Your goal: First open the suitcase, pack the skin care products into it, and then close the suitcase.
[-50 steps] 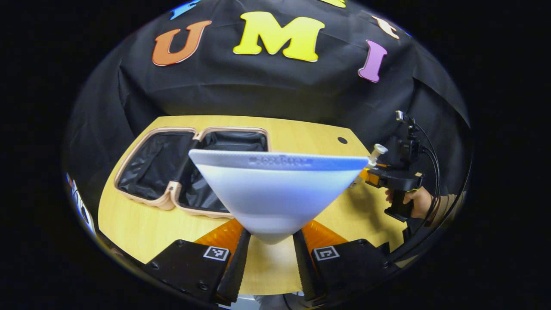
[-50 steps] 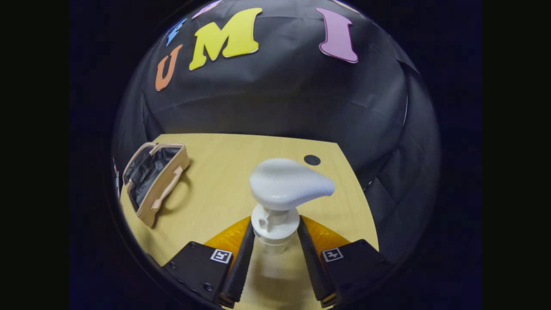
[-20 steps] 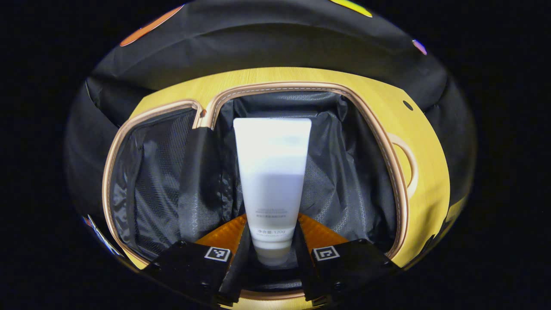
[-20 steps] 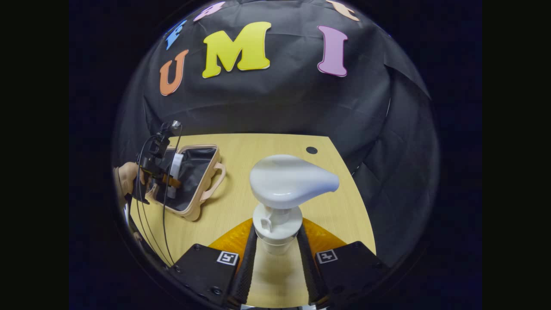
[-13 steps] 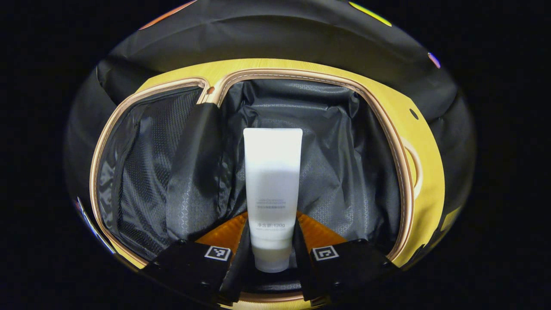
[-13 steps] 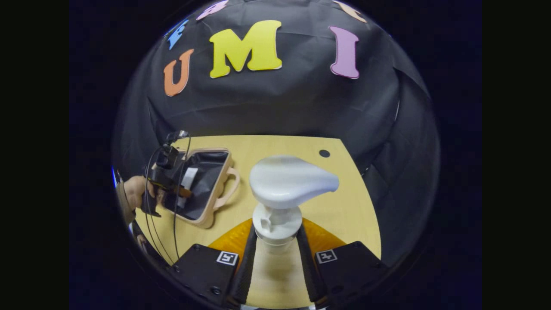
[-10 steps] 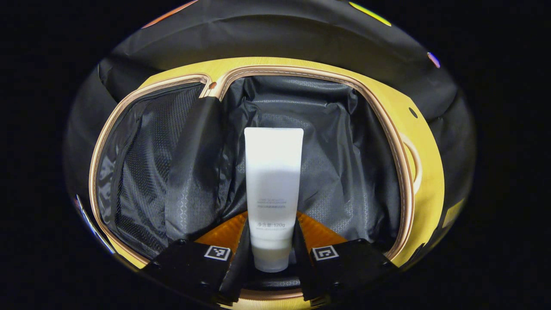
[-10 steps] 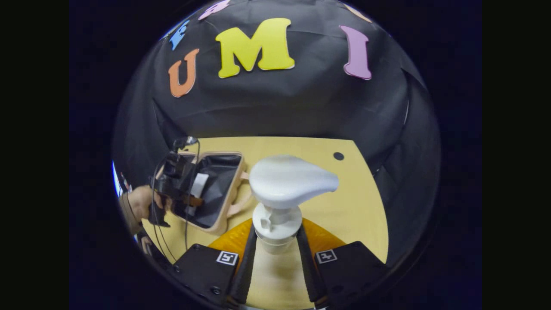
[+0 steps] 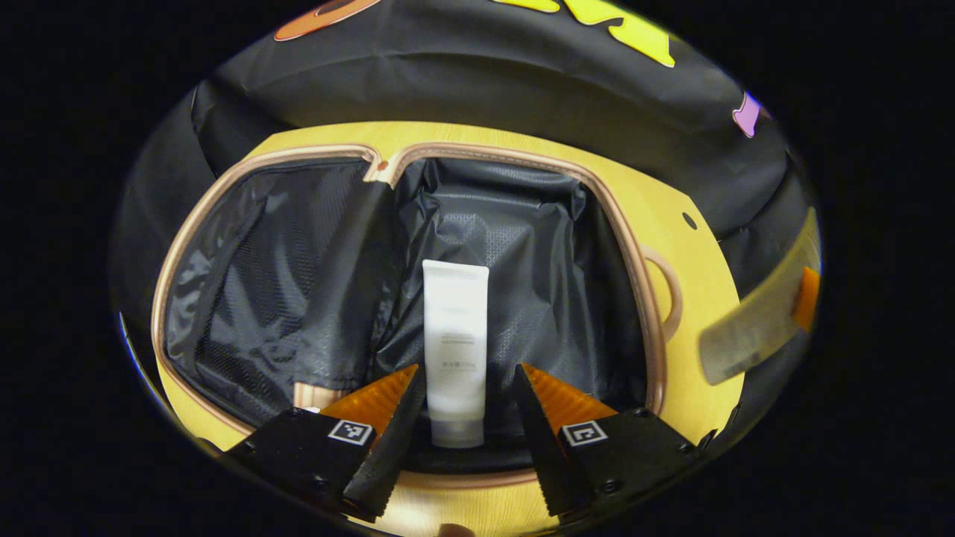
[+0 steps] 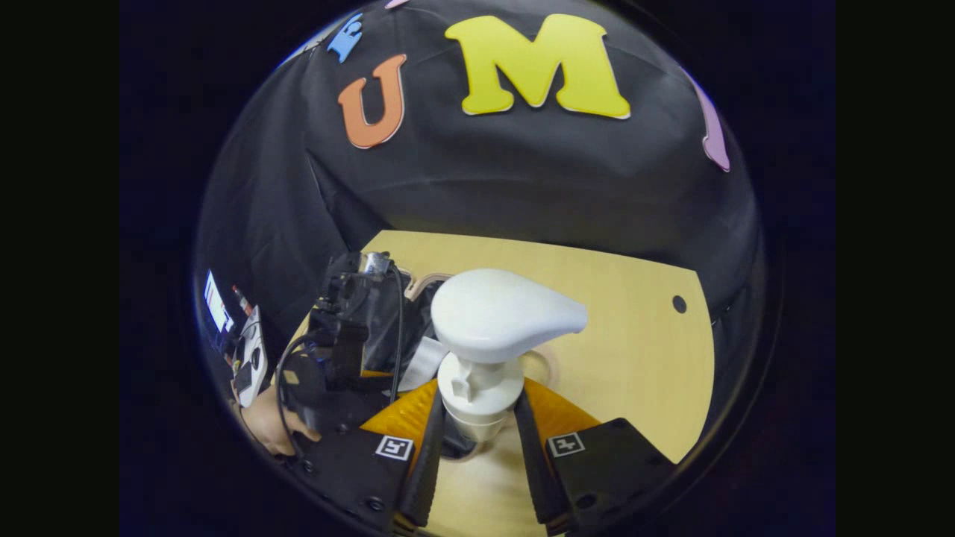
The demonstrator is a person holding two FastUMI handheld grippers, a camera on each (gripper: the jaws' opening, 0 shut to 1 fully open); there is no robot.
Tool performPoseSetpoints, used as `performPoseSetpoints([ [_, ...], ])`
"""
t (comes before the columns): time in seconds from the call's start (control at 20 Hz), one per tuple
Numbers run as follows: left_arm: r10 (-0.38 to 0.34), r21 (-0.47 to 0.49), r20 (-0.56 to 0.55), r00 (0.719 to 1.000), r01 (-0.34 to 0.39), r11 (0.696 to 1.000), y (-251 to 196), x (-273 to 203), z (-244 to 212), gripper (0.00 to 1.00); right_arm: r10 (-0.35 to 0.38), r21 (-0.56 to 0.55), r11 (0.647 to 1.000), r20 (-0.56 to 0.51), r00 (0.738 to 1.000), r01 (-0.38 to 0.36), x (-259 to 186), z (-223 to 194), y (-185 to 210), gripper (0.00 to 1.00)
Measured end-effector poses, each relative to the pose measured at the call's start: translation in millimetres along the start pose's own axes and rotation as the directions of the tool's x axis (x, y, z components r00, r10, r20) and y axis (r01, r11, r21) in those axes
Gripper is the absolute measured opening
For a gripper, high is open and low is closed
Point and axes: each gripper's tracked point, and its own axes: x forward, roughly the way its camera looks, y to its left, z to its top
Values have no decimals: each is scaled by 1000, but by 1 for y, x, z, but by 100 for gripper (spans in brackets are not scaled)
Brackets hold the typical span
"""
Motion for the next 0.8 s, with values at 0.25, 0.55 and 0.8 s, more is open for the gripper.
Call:
performPoseSetpoints([
  [0.25,103,63,219,970,-120,991,36,-77,15,85,52,41,998,-133,990,-47,39,-24,37,48],
  [0.55,183,71,427,885,-235,969,77,-149,23,85,13,110,994,-307,952,22,79,-69,41,48],
  [0.8,156,14,607,780,-206,978,97,-208,40,85,-11,215,972,-369,929,97,107,-71,40,46],
])
